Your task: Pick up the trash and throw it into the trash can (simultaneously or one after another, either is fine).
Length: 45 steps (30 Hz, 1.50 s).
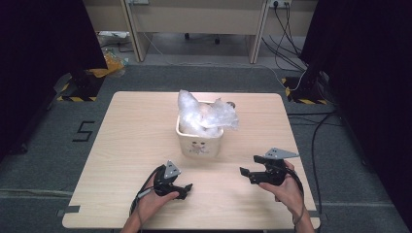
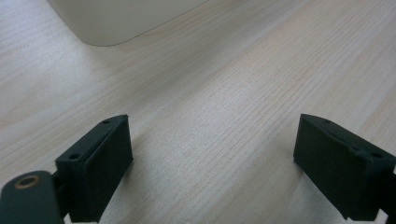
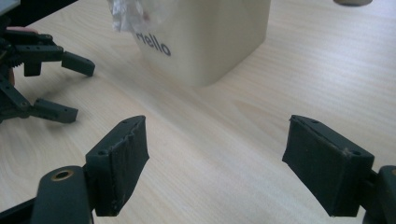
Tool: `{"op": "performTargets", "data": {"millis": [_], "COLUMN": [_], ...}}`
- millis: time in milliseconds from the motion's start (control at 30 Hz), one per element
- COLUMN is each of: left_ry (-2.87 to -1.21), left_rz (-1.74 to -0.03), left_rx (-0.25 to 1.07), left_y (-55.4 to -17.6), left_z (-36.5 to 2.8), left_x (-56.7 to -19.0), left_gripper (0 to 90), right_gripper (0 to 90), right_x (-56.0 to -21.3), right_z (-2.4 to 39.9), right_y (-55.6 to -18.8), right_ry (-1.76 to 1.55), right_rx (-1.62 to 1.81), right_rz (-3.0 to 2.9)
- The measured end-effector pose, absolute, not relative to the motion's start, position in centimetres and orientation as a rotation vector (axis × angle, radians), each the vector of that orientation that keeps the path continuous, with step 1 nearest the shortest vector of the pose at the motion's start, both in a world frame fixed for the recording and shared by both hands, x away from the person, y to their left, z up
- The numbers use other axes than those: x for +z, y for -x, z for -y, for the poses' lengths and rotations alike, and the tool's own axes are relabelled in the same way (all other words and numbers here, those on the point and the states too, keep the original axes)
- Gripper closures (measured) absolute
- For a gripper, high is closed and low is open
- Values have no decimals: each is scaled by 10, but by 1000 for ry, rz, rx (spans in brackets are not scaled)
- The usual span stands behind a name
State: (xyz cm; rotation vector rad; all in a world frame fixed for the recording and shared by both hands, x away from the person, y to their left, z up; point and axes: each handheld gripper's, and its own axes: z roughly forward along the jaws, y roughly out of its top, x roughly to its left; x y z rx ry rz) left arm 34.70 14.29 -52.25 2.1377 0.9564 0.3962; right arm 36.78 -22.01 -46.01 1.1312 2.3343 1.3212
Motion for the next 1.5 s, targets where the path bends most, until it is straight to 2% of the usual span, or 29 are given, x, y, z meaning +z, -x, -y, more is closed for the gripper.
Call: {"op": "performTargets", "data": {"millis": [567, 1500], "left_ry": [-2137, -2136], "left_rz": [-957, -960], "left_rx": [397, 397], "left_y": [-347, -347], "left_z": [-143, -143], "left_x": [-523, -522], "left_gripper": [108, 107], "right_gripper": [193, 190], "right_x": [-488, -507], "right_z": [237, 242], "right_y": [-354, -335], "right_ry": [-1218, -1183], "right_rx": [1211, 1026], "right_rz": [-2339, -2357]}}
